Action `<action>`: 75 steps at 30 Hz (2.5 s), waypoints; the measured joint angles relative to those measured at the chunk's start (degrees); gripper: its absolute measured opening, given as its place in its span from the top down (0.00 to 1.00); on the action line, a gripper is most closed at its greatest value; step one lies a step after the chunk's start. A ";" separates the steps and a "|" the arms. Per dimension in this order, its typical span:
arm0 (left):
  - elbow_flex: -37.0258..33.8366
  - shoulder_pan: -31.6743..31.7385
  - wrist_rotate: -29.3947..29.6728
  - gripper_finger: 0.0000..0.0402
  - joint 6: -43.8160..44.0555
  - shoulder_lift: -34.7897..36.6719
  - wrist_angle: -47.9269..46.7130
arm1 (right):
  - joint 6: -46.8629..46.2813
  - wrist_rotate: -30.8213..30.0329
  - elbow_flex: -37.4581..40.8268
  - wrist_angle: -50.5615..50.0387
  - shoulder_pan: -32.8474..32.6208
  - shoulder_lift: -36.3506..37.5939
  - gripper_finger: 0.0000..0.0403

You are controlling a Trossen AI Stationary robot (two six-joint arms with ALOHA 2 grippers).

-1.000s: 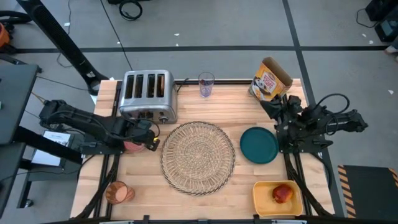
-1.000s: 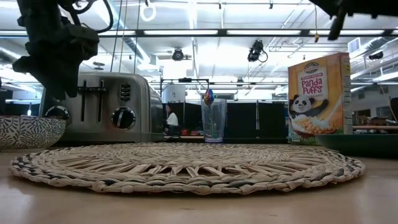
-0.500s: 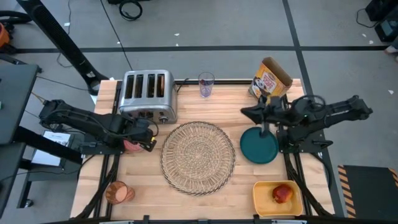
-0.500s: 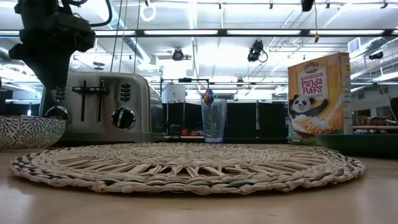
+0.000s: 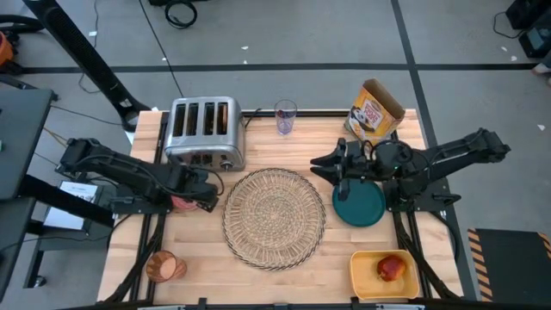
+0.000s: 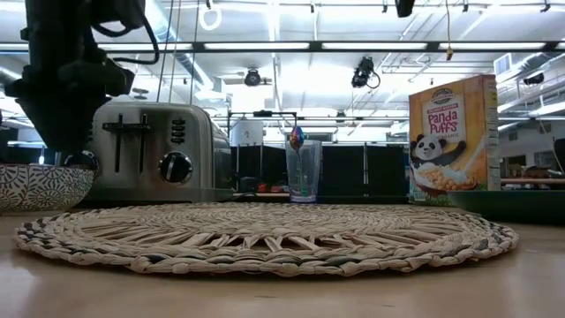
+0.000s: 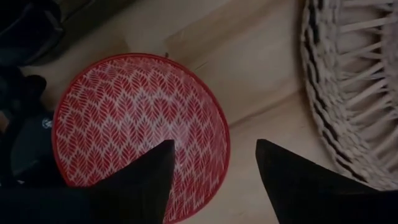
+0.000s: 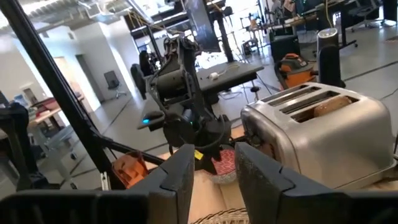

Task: Arrange a breakfast setting
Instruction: Move the red bowl to the middle of the brown placemat

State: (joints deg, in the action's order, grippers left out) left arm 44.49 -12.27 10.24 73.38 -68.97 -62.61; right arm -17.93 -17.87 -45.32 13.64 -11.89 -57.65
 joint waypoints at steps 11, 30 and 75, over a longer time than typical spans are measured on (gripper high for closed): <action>-0.02 1.18 -1.45 0.42 1.89 -6.50 2.74 | -0.09 1.29 -0.77 1.54 0.01 -3.73 0.68; 0.04 1.18 -3.02 0.87 2.50 -15.15 4.86 | 0.11 1.27 -0.70 2.45 0.01 -3.94 0.68; 21.37 -5.83 -1.28 0.94 -112.99 -31.44 33.43 | 11.57 -0.64 -22.30 -39.21 -0.16 -9.49 0.68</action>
State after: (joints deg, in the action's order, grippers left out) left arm 65.86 -18.10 8.96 -39.61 -100.41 -29.18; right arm -6.37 -18.51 -67.61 -25.57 -12.05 -67.14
